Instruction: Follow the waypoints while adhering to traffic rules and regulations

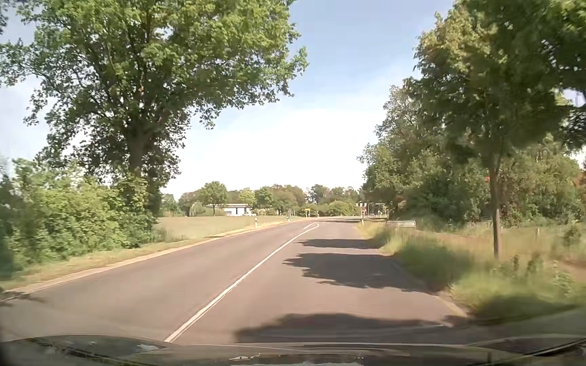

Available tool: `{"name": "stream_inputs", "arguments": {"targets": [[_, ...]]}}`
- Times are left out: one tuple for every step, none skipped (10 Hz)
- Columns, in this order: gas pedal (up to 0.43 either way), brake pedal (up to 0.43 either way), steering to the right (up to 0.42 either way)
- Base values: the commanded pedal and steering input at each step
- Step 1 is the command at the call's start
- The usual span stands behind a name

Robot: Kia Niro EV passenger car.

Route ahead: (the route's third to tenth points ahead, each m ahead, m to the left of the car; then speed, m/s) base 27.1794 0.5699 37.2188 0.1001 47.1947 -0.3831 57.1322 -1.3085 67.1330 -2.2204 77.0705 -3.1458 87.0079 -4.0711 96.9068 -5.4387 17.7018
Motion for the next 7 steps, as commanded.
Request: {"name": "stream_inputs", "arguments": {"targets": [[0.169,0.0,0.012],[0.169,0.0,0.013],[0.169,0.0,0.012],[0.169,0.0,0.011],[0.169,0.0,0.011],[0.169,0.0,0.011],[0.169,0.0,0.011]]}}
